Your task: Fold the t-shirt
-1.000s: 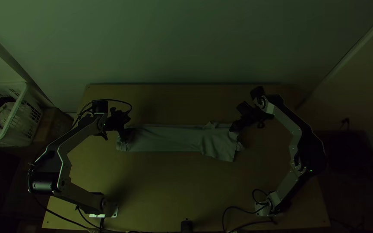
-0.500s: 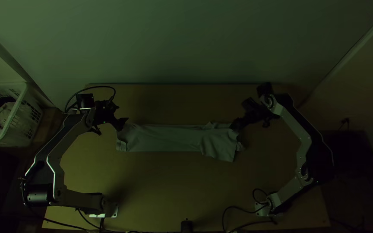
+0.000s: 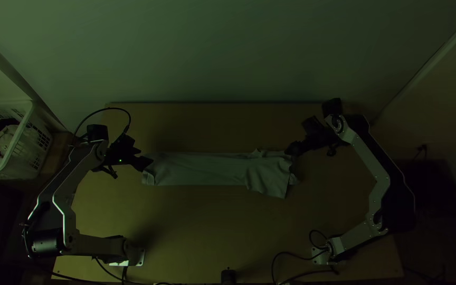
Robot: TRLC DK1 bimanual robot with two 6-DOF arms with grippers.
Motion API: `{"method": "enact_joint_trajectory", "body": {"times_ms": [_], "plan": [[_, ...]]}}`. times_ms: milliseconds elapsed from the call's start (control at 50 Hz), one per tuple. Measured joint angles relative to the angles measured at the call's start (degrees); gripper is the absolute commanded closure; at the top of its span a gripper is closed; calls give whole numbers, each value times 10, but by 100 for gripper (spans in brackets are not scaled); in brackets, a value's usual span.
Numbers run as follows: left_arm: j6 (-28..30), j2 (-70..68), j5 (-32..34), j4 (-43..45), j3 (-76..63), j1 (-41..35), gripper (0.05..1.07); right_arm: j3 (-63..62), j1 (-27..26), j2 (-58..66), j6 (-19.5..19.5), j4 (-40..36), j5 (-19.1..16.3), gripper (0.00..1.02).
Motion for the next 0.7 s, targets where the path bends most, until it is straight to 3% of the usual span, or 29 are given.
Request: {"method": "enact_joint_trajectory", "body": {"times_ms": [240, 700], "plan": [[-23, 56, 69, -123, 43, 53, 10, 0, 3, -8, 13, 0, 0, 4], [-22, 117, 88, -158, 63, 92, 10, 0, 7, -19, 26, 0, 0, 4]]}}
